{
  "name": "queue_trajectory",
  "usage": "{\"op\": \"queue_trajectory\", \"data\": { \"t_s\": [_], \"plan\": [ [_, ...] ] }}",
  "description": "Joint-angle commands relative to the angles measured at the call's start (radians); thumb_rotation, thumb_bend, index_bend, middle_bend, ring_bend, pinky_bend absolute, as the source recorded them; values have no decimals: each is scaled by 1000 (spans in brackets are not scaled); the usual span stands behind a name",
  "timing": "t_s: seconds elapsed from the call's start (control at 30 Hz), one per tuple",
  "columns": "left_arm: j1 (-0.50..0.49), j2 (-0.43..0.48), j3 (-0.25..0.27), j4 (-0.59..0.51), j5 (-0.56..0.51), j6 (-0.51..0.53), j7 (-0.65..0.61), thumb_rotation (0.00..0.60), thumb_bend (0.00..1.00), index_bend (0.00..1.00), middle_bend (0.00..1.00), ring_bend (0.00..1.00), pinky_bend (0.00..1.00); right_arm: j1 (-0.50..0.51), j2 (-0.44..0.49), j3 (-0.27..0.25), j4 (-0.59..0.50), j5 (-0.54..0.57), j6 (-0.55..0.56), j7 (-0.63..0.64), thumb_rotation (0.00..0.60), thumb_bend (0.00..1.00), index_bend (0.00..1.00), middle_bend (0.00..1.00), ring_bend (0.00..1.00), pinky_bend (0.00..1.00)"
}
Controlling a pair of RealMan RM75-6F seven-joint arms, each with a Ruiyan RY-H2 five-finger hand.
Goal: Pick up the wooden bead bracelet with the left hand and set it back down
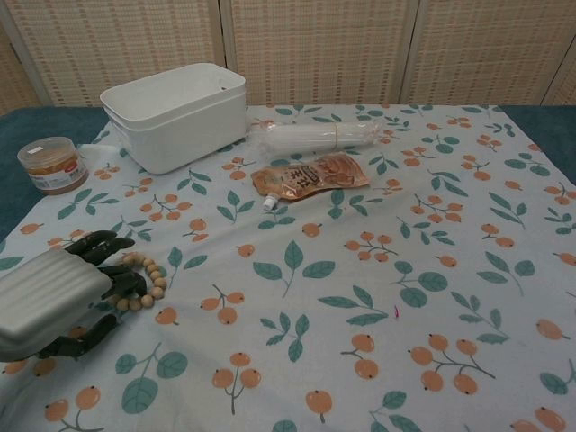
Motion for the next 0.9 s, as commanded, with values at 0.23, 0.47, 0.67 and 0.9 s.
{"op": "queue_trajectory", "data": {
  "t_s": [0.23, 0.47, 0.67, 0.9],
  "plan": [
    [37, 2, 8, -78, 55, 70, 13, 600, 483, 492, 533, 159, 53, -3, 1, -1, 0, -5, 5, 2, 376, 191, 0, 0, 0, 0],
    [86, 55, 64, -194, 124, 145, -62, 600, 484, 425, 482, 137, 56, -4, 3, -6, 0, -16, 7, 5, 375, 191, 0, 0, 0, 0],
    [111, 87, 109, -277, 204, 236, -102, 600, 483, 510, 577, 199, 64, -7, 10, -10, 1, -26, 15, 17, 375, 191, 0, 0, 0, 0],
    [132, 79, 100, -290, 230, 213, -54, 600, 492, 583, 656, 253, 65, -11, 15, -13, 3, -32, 21, 21, 376, 191, 0, 0, 0, 0]
  ]
}}
